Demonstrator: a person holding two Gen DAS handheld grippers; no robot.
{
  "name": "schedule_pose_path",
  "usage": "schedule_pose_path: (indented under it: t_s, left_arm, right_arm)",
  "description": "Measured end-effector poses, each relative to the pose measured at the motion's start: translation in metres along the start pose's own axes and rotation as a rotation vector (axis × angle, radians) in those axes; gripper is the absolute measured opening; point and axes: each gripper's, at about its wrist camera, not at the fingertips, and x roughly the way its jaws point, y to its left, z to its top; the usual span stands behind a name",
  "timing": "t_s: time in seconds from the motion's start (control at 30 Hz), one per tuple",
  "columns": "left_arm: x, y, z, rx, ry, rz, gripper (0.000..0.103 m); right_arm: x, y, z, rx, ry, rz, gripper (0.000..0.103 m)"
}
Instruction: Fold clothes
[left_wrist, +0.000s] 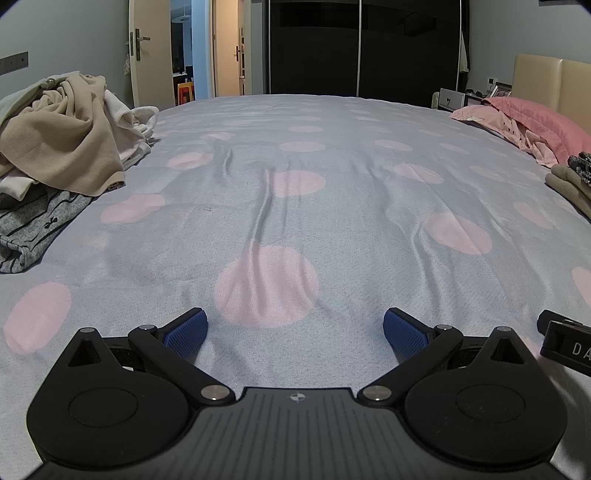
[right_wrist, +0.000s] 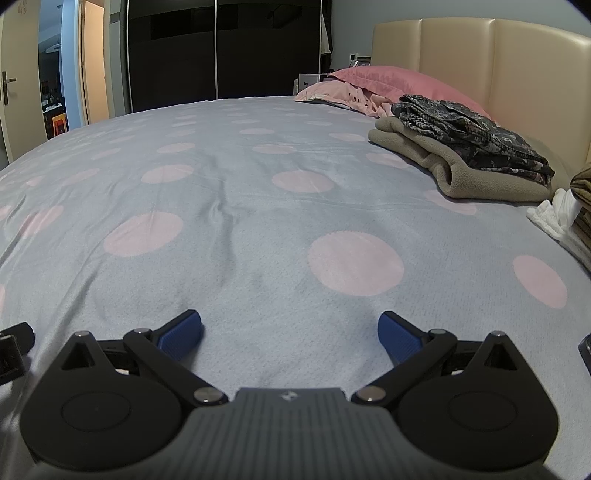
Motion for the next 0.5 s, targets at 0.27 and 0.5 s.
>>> schedule_pose_path:
  t_s: [0.27,0.5]
  left_arm:
    - [-0.0004,-0.0004,-0.0002,0.001,-0.001,0.003,0.103]
    - [-0.0026,0.0023,0.0024,-0.009,0.011,-0.008,0.103]
  right_arm:
    - [-0.0003,0.0036,0.0011,-0.017,0.003,-0.014,0.102]
    - [-0.0001,0.0046,0.0063,-0.018,0.02,-0.019,0.102]
